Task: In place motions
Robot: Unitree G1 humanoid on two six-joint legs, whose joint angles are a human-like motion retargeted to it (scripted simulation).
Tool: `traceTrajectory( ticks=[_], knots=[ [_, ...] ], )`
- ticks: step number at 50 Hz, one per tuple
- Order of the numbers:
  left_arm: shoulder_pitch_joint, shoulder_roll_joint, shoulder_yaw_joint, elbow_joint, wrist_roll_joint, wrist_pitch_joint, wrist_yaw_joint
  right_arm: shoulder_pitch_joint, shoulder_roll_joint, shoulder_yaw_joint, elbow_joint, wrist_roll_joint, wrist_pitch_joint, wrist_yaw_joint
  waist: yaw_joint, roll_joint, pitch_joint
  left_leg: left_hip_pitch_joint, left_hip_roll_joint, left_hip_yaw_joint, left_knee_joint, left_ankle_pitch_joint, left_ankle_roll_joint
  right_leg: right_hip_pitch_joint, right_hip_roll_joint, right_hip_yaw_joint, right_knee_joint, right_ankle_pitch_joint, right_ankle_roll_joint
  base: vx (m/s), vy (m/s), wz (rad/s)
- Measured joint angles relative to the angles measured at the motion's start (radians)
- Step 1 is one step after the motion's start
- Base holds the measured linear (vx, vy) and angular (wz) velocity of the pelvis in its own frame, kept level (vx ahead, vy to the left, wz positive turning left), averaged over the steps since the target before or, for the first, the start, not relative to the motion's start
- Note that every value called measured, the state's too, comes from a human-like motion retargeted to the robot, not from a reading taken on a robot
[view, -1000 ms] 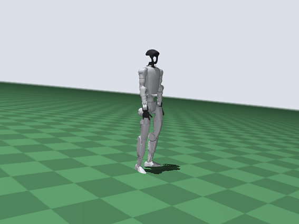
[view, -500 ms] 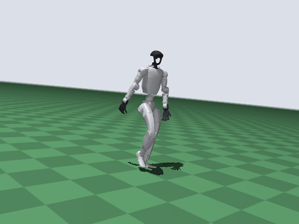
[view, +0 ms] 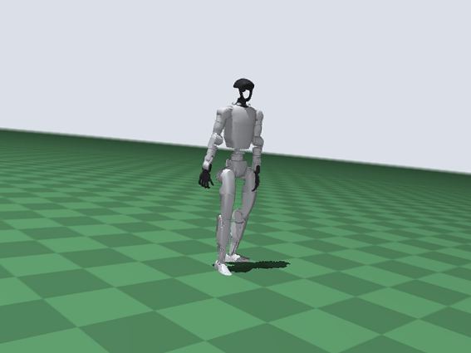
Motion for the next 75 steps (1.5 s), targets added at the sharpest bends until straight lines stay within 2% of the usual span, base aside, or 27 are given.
traceTrajectory(
  ticks=[6,11,13,15,18,26,29,32,39,42,45,47,48,50,52,54,59,63,70,72,75],
  knots=[
    [0.071,0.065,0.023,-0.076,0.059,-0.027,0.004,-0.05,-0.029,0.055,0.036,-0.009,-0.02,-0.063,-0.046,0.019,0.019,0.005,0.032,0.003,0.007,0.01,-0.015,0.004,0.03,-0.015,0.006,-0.015,-0.02,-0.01,-0.23,0.06],
    [0.136,0.085,0.159,-0.062,0.048,-0.032,0.094,-0.082,-0.049,0.073,0.16,0.153,0.002,-0.066,-0.042,0.016,0.002,-0.038,0.059,-0.017,0.129,0.002,-0.036,0.034,0.025,-0.039,-0.021,-0.018,-0.027,0.08,-0.14,0.29],
    [0.17,0.089,0.209,-0.053,0.016,-0.036,0.123,-0.104,-0.042,0.087,0.184,0.228,-0.006,-0.078,-0.014,-0.002,0.008,-0.08,0.065,-0.01,0.235,0.051,-0.029,0.038,0.007,-0.025,-0.019,-0.019,-0.027,-0.01,-0.14,-0.19],
    [0.196,0.097,0.244,-0.039,-0.007,-0.032,0.128,-0.142,-0.025,0.108,0.187,0.294,-0.016,-0.082,0.007,-0.027,0.036,-0.173,0.093,-0.029,0.43,0.153,-0.029,0.05,-0.025,-0.016,-0.017,-0.023,-0.02,-0.12,-0.14,-0.04],
    [0.24,0.116,0.254,-0.01,0.006,0.001,0.114,-0.204,0.012,0.138,0.164,0.339,-0.027,-0.049,0.044,-0.038,0.069,-0.359,0.143,-0.089,0.733,0.301,0.028,0.064,-0.041,-0.02,-0.02,-0.029,-0.011,-0.13,-0.15,0.0],
    [0.393,0.097,0.221,0.015,0.197,0.123,-0.055,-0.393,0.151,0.172,0.022,0.375,-0.008,0.157,0.176,-0.021,0.104,-0.774,0.297,-0.083,1.318,0.126,0.089,0.062,-0.014,0.005,-0.009,-0.049,-0.059,-0.05,-0.05,-0.19],
    [0.415,0.088,0.193,0.015,0.289,0.126,-0.092,-0.448,0.188,0.201,-0.053,0.371,-0.037,0.197,0.206,-0.013,0.113,-0.866,0.308,-0.08,1.424,0.104,0.088,0.065,-0.009,0.014,-0.002,-0.058,-0.078,-0.03,-0.01,-0.06],
    [0.426,0.081,0.2,0.015,0.293,0.131,-0.089,-0.495,0.204,0.208,-0.064,0.31,-0.057,0.193,0.234,-0.016,0.107,-0.888,0.292,-0.071,1.455,0.105,0.079,0.069,-0.02,0.013,0.0,-0.059,-0.088,0.02,0.0,0.01],
    [0.369,0.095,0.266,-0.006,0.203,0.066,-0.089,-0.478,0.181,0.227,-0.034,0.263,-0.068,0.174,0.223,-0.017,0.061,-0.72,0.226,-0.091,1.232,0.139,0.058,0.086,-0.046,-0.049,-0.007,-0.069,-0.075,0.08,0.04,0.47],
    [0.364,0.103,0.292,-0.049,0.162,0.05,-0.061,-0.425,0.173,0.245,-0.002,0.246,-0.065,0.15,0.182,-0.018,0.027,-0.576,0.171,-0.107,1.029,0.17,0.042,0.096,-0.051,-0.077,-0.015,-0.073,-0.062,0.18,0.07,0.5],
    [0.358,0.113,0.309,-0.09,0.121,0.043,-0.037,-0.377,0.169,0.258,0.051,0.24,-0.048,0.123,0.134,-0.013,0.013,-0.379,0.115,-0.109,0.712,0.229,0.007,0.116,-0.043,-0.101,-0.017,-0.081,-0.052,0.13,0.03,0.34],
    [0.354,0.123,0.315,-0.11,0.107,0.035,-0.027,-0.35,0.167,0.257,0.087,0.244,-0.034,0.112,0.106,0.004,0.0,-0.229,0.086,-0.094,0.437,0.191,-0.047,0.121,-0.014,-0.114,-0.014,-0.093,-0.048,0.11,0.09,0.28],
    [0.352,0.129,0.314,-0.116,0.103,0.032,-0.025,-0.336,0.164,0.253,0.104,0.247,-0.027,0.106,0.087,0.011,-0.008,-0.157,0.061,-0.093,0.332,0.1,-0.057,0.123,-0.003,-0.126,-0.012,-0.1,-0.045,0.14,0.12,0.42],
    [0.349,0.137,0.315,-0.123,0.1,0.031,-0.024,-0.311,0.16,0.245,0.132,0.264,-0.019,0.092,0.05,0.029,-0.017,-0.062,0.035,-0.078,0.168,0.002,-0.026,0.138,0.019,-0.144,-0.011,-0.111,-0.038,0.17,0.13,0.43],
    [0.344,0.141,0.32,-0.126,0.096,0.031,-0.02,-0.292,0.157,0.243,0.145,0.291,-0.016,0.085,0.014,0.041,-0.036,-0.039,0.018,-0.099,0.072,0.03,-0.024,0.138,0.028,-0.161,-0.016,-0.116,-0.031,0.12,0.12,0.44],
    [0.324,0.145,0.328,-0.131,0.089,0.032,-0.017,-0.291,0.155,0.243,0.141,0.314,-0.013,0.092,-0.011,0.04,-0.038,-0.042,0.025,-0.11,0.027,0.072,-0.049,0.13,0.025,-0.174,-0.017,-0.116,-0.026,-0.05,0.19,0.41],
    [0.276,0.163,0.324,-0.145,0.074,0.027,-0.015,-0.29,0.146,0.253,0.065,0.315,-0.046,0.14,0.012,0.008,-0.016,-0.039,-0.015,-0.104,0.003,0.074,-0.014,0.12,-0.004,-0.171,-0.016,-0.106,-0.012,0.0,0.16,0.0],
    [0.259,0.164,0.308,-0.117,0.064,0.017,0.006,-0.273,0.134,0.241,0.013,0.189,-0.073,0.158,0.046,-0.007,-0.02,-0.03,-0.032,-0.096,0.0,0.061,0.003,0.112,-0.017,-0.146,-0.003,-0.105,-0.006,0.07,0.18,-0.28],
    [0.187,0.165,0.158,0.01,0.107,0.035,0.023,-0.184,0.085,0.182,0.015,0.075,-0.097,0.059,0.011,0.001,-0.011,-0.018,-0.032,-0.132,-0.001,0.044,0.028,0.093,-0.029,-0.167,0.11,-0.142,-0.01,0.05,0.18,0.17],
    [0.155,0.153,0.109,0.011,0.096,0.043,0.05,-0.133,0.071,0.152,0.031,0.098,-0.092,0.033,0.006,0.01,0.013,-0.003,-0.013,-0.135,0.0,0.04,0.032,0.057,-0.03,-0.166,0.212,-0.097,-0.048,0.03,0.13,-0.06],
    [0.093,0.123,0.073,-0.034,0.047,0.023,0.12,-0.079,0.049,0.098,0.062,0.134,-0.074,0.015,0.023,0.031,0.063,0.018,0.031,-0.095,0.0,0.034,0.028,-0.089,-0.057,-0.128,0.515,0.094,-0.114,-0.09,0.16,-0.7]
  ],
)
